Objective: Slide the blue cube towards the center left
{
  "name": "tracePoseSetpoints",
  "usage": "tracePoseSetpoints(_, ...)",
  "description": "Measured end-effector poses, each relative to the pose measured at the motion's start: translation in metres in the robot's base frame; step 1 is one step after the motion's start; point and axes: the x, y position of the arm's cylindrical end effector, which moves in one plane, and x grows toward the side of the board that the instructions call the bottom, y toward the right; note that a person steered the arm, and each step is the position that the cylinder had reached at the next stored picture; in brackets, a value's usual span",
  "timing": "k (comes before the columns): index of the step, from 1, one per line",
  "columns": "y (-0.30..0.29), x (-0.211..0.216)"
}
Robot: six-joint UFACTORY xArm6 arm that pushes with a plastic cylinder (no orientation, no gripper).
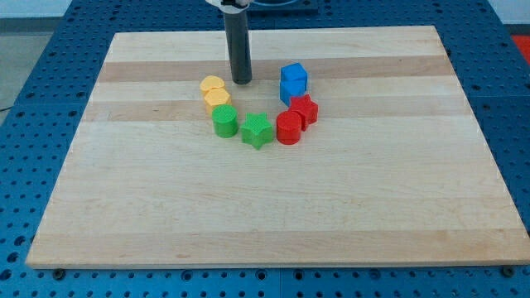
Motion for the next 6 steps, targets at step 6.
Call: tracePoseSetpoints(6,0.11,0.002)
